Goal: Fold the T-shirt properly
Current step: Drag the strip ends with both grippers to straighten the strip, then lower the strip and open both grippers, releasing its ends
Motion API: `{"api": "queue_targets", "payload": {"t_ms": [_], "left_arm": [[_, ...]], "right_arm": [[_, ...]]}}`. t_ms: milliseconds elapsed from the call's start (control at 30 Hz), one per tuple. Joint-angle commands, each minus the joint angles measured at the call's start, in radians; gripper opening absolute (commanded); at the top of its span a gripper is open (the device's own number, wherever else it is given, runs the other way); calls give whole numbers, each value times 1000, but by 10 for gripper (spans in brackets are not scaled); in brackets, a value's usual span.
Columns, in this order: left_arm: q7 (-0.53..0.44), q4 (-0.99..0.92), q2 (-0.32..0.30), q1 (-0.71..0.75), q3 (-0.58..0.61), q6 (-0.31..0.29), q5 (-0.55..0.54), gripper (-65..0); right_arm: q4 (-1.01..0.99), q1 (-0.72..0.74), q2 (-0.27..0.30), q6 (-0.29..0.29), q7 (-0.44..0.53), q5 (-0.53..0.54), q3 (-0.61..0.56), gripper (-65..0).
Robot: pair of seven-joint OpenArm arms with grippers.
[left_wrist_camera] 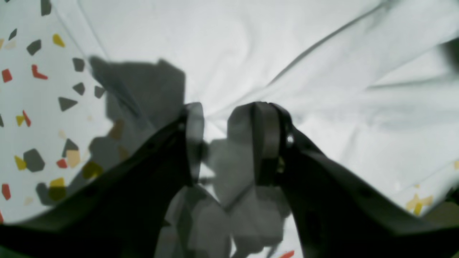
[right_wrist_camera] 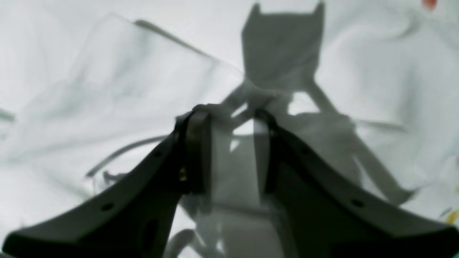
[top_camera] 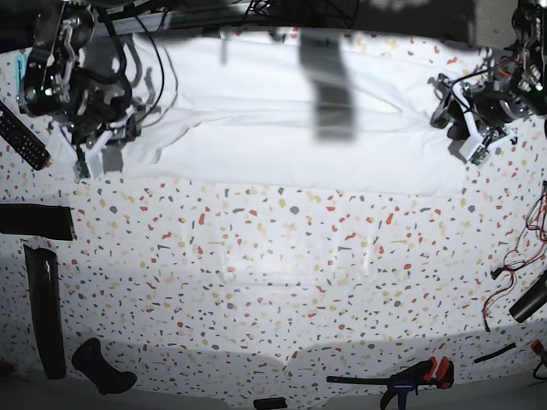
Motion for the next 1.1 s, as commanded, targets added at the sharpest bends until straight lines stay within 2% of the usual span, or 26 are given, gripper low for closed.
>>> {"api": "queue_targets", "payload": {"t_ms": [0, 267, 333, 433, 567, 667, 867, 1067], "left_arm": [[7, -14, -14, -16, -6, 15, 24, -427], [7, -207, -14, -122, -6, 16, 19, -427], [32, -213, -14, -125, -6, 16, 14, -427], [62, -213, -14, -121, -6, 16, -27, -427], [64, -213, -14, -113, -6, 16, -63, -427], [61, -213, -14, -114, -6, 16, -68, -427], [57, -213, -13, -114, -6, 16, -71, -427], [26, -214, -10, -117, -6, 15, -115, -427]], "right_arm": [[16, 30, 14, -1, 22, 2, 6, -440], [14, 98, 14, 0, 21, 16, 6, -440], [14, 97, 15, 42, 7, 49, 7, -440], [22, 97, 14, 170, -27, 174, 7, -440], [49, 98, 14, 170, -166, 266, 7, -440], [50, 89, 14, 170, -226, 263, 7, -440], [42, 22, 11, 170, -221, 184, 7, -440], [-50, -11, 3, 170, -111, 91, 6, -440]]}}
